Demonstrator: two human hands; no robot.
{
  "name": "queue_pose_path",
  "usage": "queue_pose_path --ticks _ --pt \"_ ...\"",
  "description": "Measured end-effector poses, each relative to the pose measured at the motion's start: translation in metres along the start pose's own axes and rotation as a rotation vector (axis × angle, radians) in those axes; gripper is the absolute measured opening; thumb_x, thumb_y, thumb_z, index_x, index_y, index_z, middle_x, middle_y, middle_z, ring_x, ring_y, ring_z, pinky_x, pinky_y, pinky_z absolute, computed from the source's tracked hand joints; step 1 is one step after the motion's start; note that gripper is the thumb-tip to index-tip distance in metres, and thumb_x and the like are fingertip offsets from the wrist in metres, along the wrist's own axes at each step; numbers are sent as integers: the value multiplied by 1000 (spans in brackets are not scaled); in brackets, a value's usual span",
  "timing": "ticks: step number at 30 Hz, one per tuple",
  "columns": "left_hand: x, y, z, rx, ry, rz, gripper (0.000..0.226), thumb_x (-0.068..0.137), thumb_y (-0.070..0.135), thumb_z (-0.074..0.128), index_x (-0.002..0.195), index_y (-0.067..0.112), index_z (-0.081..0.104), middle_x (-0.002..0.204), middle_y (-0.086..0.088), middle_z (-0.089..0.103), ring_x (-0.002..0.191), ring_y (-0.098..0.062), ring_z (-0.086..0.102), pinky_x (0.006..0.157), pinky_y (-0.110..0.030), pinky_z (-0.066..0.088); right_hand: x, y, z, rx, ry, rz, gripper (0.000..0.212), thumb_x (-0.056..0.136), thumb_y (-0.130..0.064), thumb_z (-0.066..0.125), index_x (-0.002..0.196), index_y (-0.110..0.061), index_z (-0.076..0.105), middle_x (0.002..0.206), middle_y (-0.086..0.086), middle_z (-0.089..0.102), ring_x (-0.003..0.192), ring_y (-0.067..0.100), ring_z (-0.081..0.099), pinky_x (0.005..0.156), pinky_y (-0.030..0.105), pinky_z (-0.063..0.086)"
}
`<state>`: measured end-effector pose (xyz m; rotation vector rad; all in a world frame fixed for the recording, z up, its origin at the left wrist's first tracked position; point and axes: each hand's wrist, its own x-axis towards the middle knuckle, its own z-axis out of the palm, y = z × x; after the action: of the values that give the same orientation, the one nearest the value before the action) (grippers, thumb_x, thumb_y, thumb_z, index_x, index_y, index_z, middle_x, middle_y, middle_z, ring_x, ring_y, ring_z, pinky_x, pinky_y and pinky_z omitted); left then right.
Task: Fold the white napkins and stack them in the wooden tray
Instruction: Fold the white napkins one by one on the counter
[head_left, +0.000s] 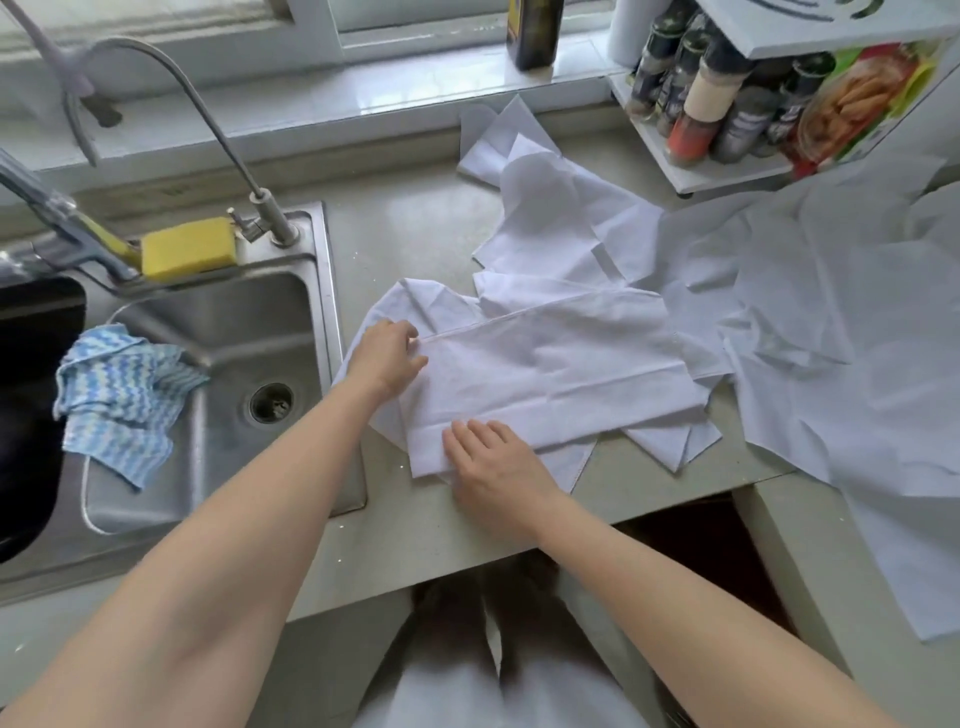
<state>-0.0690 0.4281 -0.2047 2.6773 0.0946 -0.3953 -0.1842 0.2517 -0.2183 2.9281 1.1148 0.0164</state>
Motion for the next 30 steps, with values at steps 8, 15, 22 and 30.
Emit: queue_pose_path --ticks 8,15,22,30 --pt "5 -6 -12 4 -52 30 17 90 18 58 77 8 53 93 -16 57 89 -29 52 68 -31 35 25 -19 -10 -358 -68 24 26 58 -14 64 82 -17 75 74 1 69 56 13 60 50 21 41" --pt "2 -6 -12 -227 -15 26 39 92 9 48 56 13 34 57 -1 38 67 -21 38 49 -25 23 43 -28 -27 -96 -131 196 30 69 -42 78 53 -21 63 53 -6 56 45 14 54 39 20 32" --pt "-14 -14 -19 -462 -113 70 28 98 11 35 116 23 54 76 -3 58 69 -22 59 69 -35 53 27 -27 -32 -53 -209 267 18 59 -10 73 67 -19 60 67 -5 59 59 13 57 49 23 32" --pt "-62 -25 -42 -674 -320 169 57 93 -1 32 135 31 52 106 -7 66 80 -17 67 71 -19 55 -16 -12 -49 352 -193 336 42 97 -10 37 127 -28 60 117 1 68 108 24 59 89 30 40"
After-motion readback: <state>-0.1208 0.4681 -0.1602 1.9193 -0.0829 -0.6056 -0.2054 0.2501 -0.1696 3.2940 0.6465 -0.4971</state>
